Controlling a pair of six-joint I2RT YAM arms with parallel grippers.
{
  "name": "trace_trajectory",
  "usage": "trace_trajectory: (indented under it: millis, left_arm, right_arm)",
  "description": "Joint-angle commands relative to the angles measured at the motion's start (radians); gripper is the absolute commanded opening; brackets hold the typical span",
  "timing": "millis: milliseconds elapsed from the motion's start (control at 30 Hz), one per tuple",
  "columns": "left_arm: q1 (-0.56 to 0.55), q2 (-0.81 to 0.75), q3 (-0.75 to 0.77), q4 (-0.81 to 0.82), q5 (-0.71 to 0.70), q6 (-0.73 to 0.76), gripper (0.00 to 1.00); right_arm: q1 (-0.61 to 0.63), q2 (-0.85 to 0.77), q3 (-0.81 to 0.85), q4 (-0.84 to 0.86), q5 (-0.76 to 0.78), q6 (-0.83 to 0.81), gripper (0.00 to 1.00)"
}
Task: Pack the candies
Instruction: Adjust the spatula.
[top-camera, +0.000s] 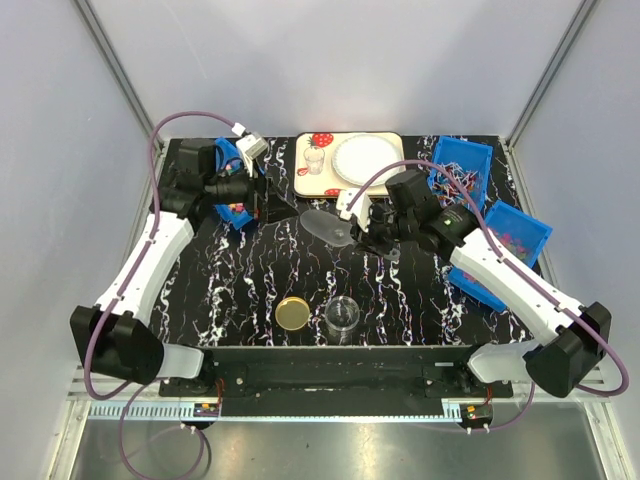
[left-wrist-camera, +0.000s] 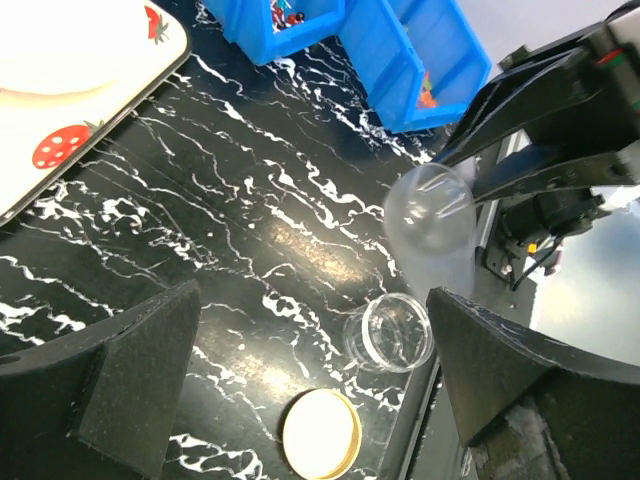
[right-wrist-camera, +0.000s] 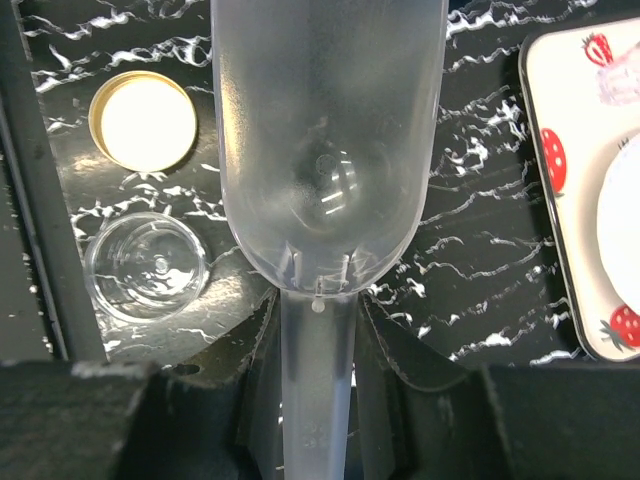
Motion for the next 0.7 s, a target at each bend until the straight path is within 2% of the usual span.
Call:
trace_trajectory:
  millis: [0, 200, 433, 667]
  left_arm:
    - [-0.004, 0.021, 0.051, 0.053, 0.018, -0.07, 0.99]
    - [-0.01, 0.046, 0.068, 0.064, 0.073, -0.13, 0.97]
    - [-0.056, 0.069, 0.073, 0.021, 0.064, -0.132, 0.91]
    - [-0.097, 0.136, 0.134, -0.006, 0.082, -0.147, 0.76]
  right_arm:
    - [0.003, -0.044, -0.006, 0.05, 0.039, -0.004, 0.0]
    - [0.002, -0.065, -0.042, 0.111, 0.08, 0.009, 0.0]
    - [0.037, -0.052, -0.026, 0.165, 0.172, 0.002, 0.0]
    - [0.112, -0.048, -0.041, 0.19, 0.273, -0.044, 0.0]
